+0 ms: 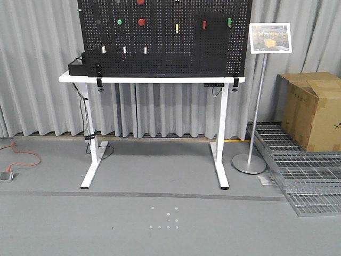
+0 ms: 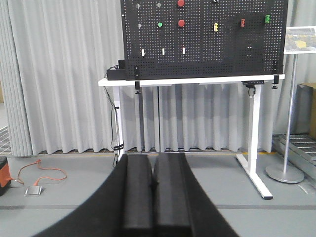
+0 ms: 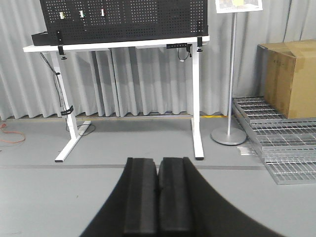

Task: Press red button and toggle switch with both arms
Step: 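Drive the base forward up to the black pegboard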

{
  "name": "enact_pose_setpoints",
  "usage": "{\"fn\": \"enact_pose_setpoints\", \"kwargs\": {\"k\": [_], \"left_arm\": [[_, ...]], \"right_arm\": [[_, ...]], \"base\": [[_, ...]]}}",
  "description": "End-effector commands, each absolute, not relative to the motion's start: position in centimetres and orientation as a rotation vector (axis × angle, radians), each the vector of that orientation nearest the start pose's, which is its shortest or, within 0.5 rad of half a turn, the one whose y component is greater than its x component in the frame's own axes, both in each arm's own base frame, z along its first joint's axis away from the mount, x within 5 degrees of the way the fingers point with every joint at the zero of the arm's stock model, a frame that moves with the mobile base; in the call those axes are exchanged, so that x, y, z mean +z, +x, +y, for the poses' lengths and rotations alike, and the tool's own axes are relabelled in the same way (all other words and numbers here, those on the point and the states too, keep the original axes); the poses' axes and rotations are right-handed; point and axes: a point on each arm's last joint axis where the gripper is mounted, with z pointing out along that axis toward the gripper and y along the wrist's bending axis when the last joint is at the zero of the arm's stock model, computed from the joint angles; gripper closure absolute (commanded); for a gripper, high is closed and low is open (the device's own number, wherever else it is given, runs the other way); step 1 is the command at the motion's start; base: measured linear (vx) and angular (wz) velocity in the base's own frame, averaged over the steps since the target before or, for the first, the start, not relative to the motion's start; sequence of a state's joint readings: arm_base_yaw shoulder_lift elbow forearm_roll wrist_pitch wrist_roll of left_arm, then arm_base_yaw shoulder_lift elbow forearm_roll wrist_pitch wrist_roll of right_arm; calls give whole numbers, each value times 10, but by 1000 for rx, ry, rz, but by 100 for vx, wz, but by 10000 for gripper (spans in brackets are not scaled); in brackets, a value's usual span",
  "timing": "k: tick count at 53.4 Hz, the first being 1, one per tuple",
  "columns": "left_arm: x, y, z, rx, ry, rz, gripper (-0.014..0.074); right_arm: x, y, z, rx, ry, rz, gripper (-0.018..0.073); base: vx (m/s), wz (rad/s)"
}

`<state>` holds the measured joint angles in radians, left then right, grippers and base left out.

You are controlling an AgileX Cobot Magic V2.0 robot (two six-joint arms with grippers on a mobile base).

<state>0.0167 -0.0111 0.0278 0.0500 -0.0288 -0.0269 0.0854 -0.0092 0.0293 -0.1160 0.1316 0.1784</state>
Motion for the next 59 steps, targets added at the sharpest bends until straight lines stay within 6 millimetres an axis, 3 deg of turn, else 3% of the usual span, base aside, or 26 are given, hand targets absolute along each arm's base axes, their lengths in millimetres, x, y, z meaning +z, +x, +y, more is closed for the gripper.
{"fn": "enact_pose_setpoints", "kwargs": {"k": [1,59], "left_arm": [[211,55,0,13,2,1395,594],[211,55,0,13,2,1395,594]], "right_arm": [[198,56,4,106,-21,1542,567],[198,56,4,106,-21,1542,567]], "base": [[0,0],[5,0]]}}
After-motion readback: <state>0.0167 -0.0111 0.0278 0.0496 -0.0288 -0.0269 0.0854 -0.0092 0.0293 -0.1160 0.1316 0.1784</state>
